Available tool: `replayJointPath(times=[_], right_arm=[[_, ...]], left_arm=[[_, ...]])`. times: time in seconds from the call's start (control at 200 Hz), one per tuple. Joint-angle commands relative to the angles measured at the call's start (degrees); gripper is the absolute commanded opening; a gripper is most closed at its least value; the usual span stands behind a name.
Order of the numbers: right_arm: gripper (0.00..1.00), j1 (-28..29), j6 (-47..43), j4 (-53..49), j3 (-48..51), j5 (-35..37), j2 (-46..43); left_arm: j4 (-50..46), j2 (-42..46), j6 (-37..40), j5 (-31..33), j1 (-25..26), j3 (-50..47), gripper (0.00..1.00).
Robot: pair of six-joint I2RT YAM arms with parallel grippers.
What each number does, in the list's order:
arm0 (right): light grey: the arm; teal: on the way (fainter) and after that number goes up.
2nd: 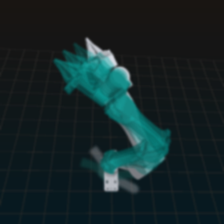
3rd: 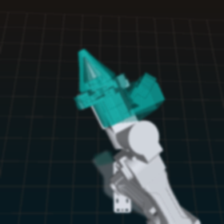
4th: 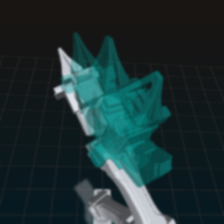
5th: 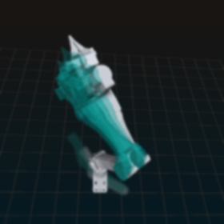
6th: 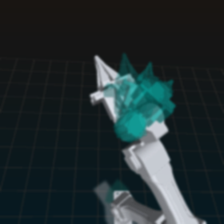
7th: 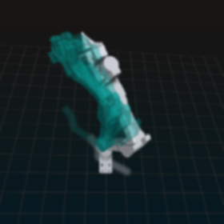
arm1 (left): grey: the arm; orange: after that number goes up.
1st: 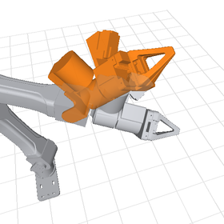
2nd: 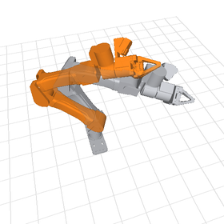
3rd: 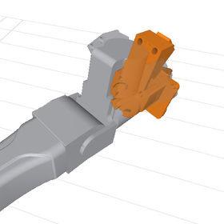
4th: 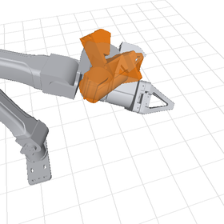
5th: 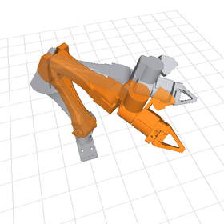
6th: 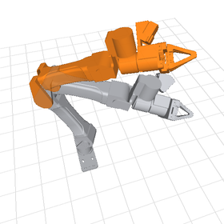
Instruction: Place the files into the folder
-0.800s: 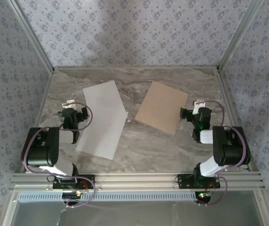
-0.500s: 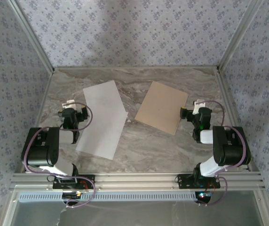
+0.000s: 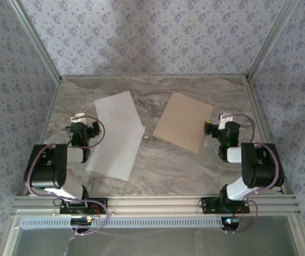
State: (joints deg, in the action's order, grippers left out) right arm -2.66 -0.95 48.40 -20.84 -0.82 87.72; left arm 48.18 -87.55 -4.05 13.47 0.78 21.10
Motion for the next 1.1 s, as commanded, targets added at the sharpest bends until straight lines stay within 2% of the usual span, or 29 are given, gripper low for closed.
replayJointPath(times=[0.0,0.145,0.25,0.34,0.41,0.47,0.535,0.61,0.73,0.909,0.969,1.044,1.094], right_arm=[[1.00,0.07,-0.29,0.19,-0.96,0.44,-0.06],[1.00,-0.48,1.66,4.70,2.28,2.39,-1.72],[1.00,-1.19,2.59,3.16,4.58,3.41,-7.85],[1.00,-1.52,3.82,-8.38,2.24,3.74,-16.34],[1.00,-2.20,7.65,-17.57,-0.97,3.01,-22.12],[1.00,-2.91,12.15,-25.59,-4.42,2.31,-25.76],[1.00,-3.58,20.02,-38.79,-10.54,1.50,-28.69],[1.00,-4.36,25.06,-53.22,-18.18,-3.45,-28.66],[1.00,-4.41,28.58,-65.28,-25.04,-14.50,-25.80],[1.00,-4.50,34.96,-66.90,-24.10,-26.06,-21.90],[1.00,-3.95,35.38,-66.39,-23.55,-28.51,-19.26],[1.00,-2.93,35.76,-65.74,-22.77,-28.14,-16.62],[1.00,-2.22,35.73,-65.52,-22.75,-28.09,-14.90]], left_arm=[[0.76,-0.29,0.71,0.26,0.18,1.35,1.00],[-5.42,6.20,1.38,3.95,1.81,2.11,1.00],[-18.64,14.81,-0.50,9.40,3.47,5.40,1.00],[-28.36,20.68,-1.33,10.48,6.14,10.07,1.00],[-37.12,23.13,-5.44,13.06,9.12,15.47,1.00],[-45.91,22.95,-9.01,13.86,11.97,21.66,1.00],[-52.59,21.20,-10.11,13.04,16.25,28.24,0.99],[-59.06,18.09,-10.11,12.49,21.93,35.35,1.00],[-65.93,12.08,-14.97,4.66,27.42,44.20,1.00],[-75.06,1.22,-22.30,-5.87,33.50,55.54,0.99],[-76.20,-2.05,-24.21,-10.09,34.49,57.49,0.99],[-75.35,-5.49,-25.21,-16.53,35.41,58.28,0.96],[-76.43,-7.92,-25.83,-18.16,35.89,59.34,0.96]])
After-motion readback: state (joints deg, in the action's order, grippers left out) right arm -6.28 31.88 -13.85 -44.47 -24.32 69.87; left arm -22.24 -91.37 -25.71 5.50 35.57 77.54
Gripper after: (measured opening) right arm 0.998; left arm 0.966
